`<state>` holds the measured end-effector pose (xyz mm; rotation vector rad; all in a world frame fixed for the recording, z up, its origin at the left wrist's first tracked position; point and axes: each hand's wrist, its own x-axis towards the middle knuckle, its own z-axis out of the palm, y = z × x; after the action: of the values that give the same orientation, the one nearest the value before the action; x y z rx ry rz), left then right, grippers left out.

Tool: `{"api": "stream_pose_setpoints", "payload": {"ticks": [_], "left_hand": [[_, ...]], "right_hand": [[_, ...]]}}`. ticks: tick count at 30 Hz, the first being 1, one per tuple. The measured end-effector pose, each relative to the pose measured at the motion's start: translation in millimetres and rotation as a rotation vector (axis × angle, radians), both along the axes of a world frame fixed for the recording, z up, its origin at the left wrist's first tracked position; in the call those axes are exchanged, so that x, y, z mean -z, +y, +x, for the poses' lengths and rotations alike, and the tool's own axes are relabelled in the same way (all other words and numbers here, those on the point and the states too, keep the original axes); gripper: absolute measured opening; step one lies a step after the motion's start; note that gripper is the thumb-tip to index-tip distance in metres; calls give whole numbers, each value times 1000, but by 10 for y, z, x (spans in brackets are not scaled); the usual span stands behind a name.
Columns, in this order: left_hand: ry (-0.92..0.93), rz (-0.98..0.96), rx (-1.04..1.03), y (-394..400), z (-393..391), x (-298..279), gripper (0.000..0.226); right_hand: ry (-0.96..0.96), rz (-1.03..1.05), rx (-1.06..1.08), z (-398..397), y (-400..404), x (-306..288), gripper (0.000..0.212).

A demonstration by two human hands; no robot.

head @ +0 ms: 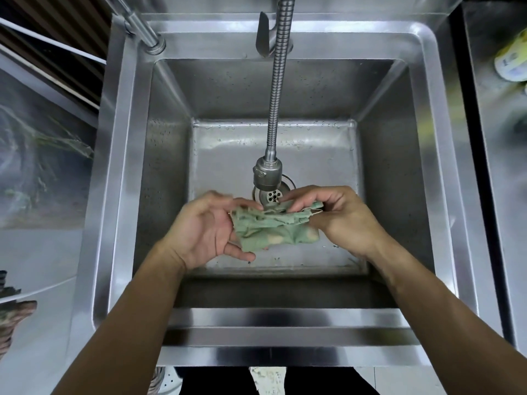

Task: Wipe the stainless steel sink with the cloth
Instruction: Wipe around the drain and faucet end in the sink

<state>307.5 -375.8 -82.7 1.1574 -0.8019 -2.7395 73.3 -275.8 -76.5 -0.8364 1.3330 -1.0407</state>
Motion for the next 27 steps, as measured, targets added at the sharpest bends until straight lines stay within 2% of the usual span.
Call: {"api": "stream_pose_setpoints", "payload": {"ticks": [2,4,5,8,10,11,13,15,16,18,20,22,24,26,27], "left_hand": [[-108,51,14,-47,-28,-10,53],[-171,15,116,-52,-87,-20,47],[-146,17,201,-52,-109,-14,46],[31,127,487,-85,-136,62,62],[104,113,664,-130,-194,79,55],[84,75,733,-152,-245,69,47],[-46,-47,838,-176,-346,28,30],[-190,-245,940,-191,-430,-6,25],[-239,-354,982,-198,-470,-21,24],[-270,-585,1022,-202,-557,-82,24],[-271,-864,988,-194,-631,-154,30],[-303,-1229,912,-178,-677,-204,32],[-283,-1640,819,-157,-661,-171,26],[-198,-2007,769,-130,-613,-56,29],[-151,-2130,774,-116,-583,1,30]], "right_hand": [[54,-63,-15,-4,37,5,56],[106,-124,-65,22,71,-3,56],[128,-147,-83,34,80,-6,56],[221,-219,-118,58,100,9,56],[268,-228,-144,53,116,19,52],[221,-183,-166,10,125,16,49],[-17,-25,-283,-163,112,-50,37],[-260,130,-361,-392,37,-139,31],[-302,178,-338,-500,-24,-135,38],[-206,295,-293,-652,-182,-63,53],[-126,433,-464,-684,-306,68,75],[-314,535,-717,-633,-332,247,100],[-529,535,-880,-493,-265,412,110],[-678,482,-931,-356,-185,548,106],[-737,464,-900,-297,-159,583,98]]}}
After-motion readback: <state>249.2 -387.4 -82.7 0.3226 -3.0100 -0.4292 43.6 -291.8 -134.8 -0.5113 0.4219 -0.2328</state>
